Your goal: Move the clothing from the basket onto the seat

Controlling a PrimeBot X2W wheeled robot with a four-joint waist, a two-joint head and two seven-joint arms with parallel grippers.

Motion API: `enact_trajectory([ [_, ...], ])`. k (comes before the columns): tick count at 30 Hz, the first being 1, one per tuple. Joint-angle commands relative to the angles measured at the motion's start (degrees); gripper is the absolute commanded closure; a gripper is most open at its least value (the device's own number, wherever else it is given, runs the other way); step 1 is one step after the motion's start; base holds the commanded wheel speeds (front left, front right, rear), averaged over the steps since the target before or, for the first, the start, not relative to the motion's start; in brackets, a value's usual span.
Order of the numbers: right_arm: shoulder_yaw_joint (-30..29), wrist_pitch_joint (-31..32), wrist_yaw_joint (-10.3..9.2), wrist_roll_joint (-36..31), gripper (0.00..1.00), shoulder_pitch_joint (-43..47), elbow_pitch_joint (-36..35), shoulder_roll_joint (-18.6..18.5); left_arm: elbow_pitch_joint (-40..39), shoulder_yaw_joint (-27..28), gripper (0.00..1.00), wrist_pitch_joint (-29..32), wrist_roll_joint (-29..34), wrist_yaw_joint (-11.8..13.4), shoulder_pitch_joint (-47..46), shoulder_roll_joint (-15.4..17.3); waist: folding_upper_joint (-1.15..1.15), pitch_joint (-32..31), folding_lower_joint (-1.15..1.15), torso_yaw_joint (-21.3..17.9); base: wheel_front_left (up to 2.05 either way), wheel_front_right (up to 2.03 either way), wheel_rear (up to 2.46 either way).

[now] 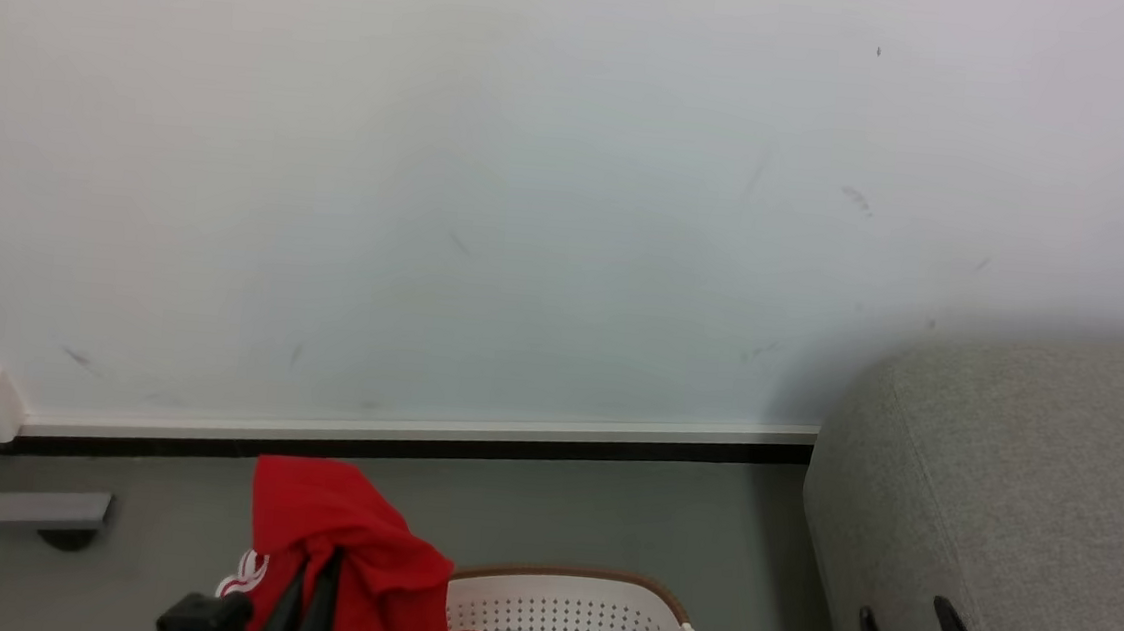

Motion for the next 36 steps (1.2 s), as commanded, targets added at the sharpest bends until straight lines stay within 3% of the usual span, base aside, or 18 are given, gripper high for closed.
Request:
enact_trajectory([
  [1,1.5,-0.2,-0.13,0.9,0.00,0.1,0.3,-0.7,-1.4,-0.1,1.00,0.1,0.0,-0.3,1.0,1.0,-0.01,-0.3,0.02,-0.1,0.00,0.00,0.00],
  [8,8.4,-0.2,-0.13,3.6,0.00,-2.0,0.9,-3.3,-5.2,-1.5,1.00,1.5,1.2,-1.3,1.5,3.1,-0.01,-0.5,0.02,-0.4,0.00,0.00,0.00],
  [17,26.8,-0.2,-0.13,11.9,0.00,-11.3,-0.3,-11.6,-11.8,-6.3,1.00,5.9,3.4,-4.3,-0.5,4.7,-0.01,0.1,0.02,-0.7,0.00,0.00,0.00],
  [23,40.5,-0.2,-0.13,17.0,0.00,-19.6,-0.5,-15.3,-15.1,-11.1,1.00,8.8,4.5,-6.3,-2.1,4.0,-0.01,0.5,0.02,-0.9,0.00,0.00,0.00],
  [30,51.3,-0.2,-0.13,21.2,0.00,-28.1,1.5,-16.6,-17.4,-18.4,1.00,11.4,4.8,-8.6,-4.3,2.8,-0.01,0.9,0.02,-1.3,0.00,0.00,0.00],
  [36,57.9,-0.2,-0.13,25.4,0.00,-31.8,4.8,-16.9,-19.3,-25.3,1.00,12.2,1.3,-9.6,-6.5,3.0,-0.01,1.0,0.02,-1.0,0.00,0.00,0.00],
])
